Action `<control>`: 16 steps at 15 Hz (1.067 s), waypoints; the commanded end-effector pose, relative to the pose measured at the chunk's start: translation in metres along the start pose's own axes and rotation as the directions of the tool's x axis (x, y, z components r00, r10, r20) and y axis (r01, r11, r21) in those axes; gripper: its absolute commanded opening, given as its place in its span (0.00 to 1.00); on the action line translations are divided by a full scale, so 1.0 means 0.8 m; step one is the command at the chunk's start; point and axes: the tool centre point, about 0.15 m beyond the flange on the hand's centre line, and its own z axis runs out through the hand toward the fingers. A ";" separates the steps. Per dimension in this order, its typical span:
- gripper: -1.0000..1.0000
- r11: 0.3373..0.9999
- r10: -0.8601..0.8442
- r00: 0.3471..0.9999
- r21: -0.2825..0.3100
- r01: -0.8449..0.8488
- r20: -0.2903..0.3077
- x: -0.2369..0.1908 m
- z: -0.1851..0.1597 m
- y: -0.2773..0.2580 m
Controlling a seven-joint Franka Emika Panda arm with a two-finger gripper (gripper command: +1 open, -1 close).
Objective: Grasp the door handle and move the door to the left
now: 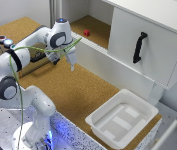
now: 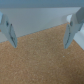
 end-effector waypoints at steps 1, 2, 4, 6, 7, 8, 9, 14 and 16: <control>1.00 0.998 -0.014 1.000 0.055 0.013 0.020 0.032 0.002 0.091; 1.00 0.998 -0.023 1.000 0.057 0.021 0.021 0.039 0.006 0.105; 1.00 0.996 -0.055 0.998 0.066 0.055 0.001 0.058 0.011 0.146; 1.00 0.994 -0.077 0.997 0.081 0.077 -0.001 0.081 0.015 0.181; 1.00 0.992 -0.087 0.996 0.090 0.087 -0.002 0.096 0.017 0.197; 1.00 0.990 -0.107 0.994 0.096 0.107 -0.009 0.110 0.015 0.210; 1.00 0.987 -0.122 0.992 0.098 0.124 -0.021 0.124 0.013 0.219; 1.00 0.981 -0.104 0.994 0.161 0.108 -0.028 0.206 -0.002 0.245; 1.00 0.980 -0.098 0.995 0.173 0.095 0.010 0.229 -0.010 0.248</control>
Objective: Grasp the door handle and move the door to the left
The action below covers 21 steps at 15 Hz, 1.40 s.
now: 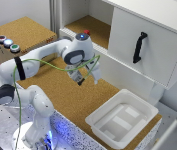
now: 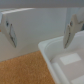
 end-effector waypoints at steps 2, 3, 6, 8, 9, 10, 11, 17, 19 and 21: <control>1.00 0.998 -0.003 0.981 0.058 -0.009 0.196 0.120 -0.012 0.036; 1.00 0.999 -0.004 0.980 0.053 -0.007 0.199 0.130 -0.015 0.037; 1.00 0.998 -0.046 0.983 0.051 0.038 0.176 0.165 -0.029 0.038; 1.00 0.993 -0.090 0.984 0.093 0.077 0.154 0.188 -0.044 0.041; 1.00 0.988 -0.121 0.983 0.114 0.106 0.138 0.197 -0.053 0.041; 1.00 0.982 -0.152 0.980 0.134 0.136 0.125 0.205 -0.061 0.041; 1.00 0.977 -0.175 0.978 0.142 0.159 0.113 0.212 -0.066 0.040; 1.00 0.955 -0.258 0.965 0.163 0.246 0.054 0.238 -0.067 0.030; 1.00 0.951 -0.271 0.962 0.161 0.264 0.023 0.250 -0.062 0.024; 1.00 0.950 -0.272 0.962 0.163 0.265 0.022 0.267 -0.056 0.020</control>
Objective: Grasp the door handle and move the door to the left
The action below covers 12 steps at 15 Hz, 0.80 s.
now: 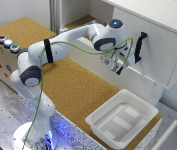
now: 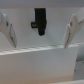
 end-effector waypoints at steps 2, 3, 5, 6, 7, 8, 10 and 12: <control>1.00 0.995 -0.050 0.997 0.093 0.045 0.057 0.072 0.011 0.021; 1.00 0.995 -0.054 0.997 0.086 0.050 0.050 0.078 0.013 0.022; 1.00 0.994 -0.067 0.997 0.086 0.063 0.043 0.090 0.019 0.027; 1.00 0.992 -0.073 0.996 0.102 0.069 0.042 0.097 0.021 0.030; 1.00 0.990 -0.082 0.996 0.118 0.076 0.041 0.102 0.024 0.031; 1.00 0.988 -0.085 0.996 0.134 0.079 0.038 0.106 0.025 0.031; 1.00 0.985 -0.092 0.995 0.153 0.085 0.034 0.118 0.030 0.031; 1.00 0.984 -0.102 0.995 0.147 0.098 0.020 0.128 0.035 0.030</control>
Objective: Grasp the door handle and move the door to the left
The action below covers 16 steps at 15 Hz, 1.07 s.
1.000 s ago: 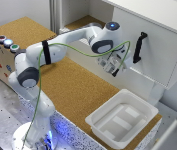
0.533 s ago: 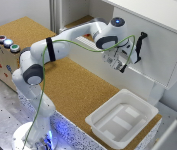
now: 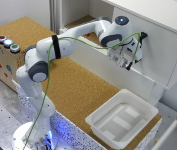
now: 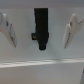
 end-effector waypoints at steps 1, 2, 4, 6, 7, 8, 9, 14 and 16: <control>1.00 0.989 -0.046 0.997 0.145 0.037 0.058 0.058 0.012 0.032; 1.00 0.989 -0.046 0.997 0.145 0.038 0.055 0.062 0.014 0.033; 1.00 0.988 -0.043 0.998 0.153 0.035 0.048 0.067 0.016 0.035; 1.00 0.987 -0.042 0.998 0.157 0.035 0.045 0.071 0.018 0.035; 1.00 0.987 -0.040 0.998 0.159 0.033 0.042 0.072 0.019 0.035; 1.00 0.986 -0.036 0.999 0.162 0.029 0.039 0.073 0.020 0.035; 1.00 0.987 -0.032 0.999 0.161 0.025 0.037 0.075 0.020 0.032; 1.00 0.991 -0.004 0.999 0.135 -0.001 0.039 0.089 0.027 0.023; 1.00 0.993 0.006 0.999 0.118 -0.011 0.039 0.095 0.029 0.022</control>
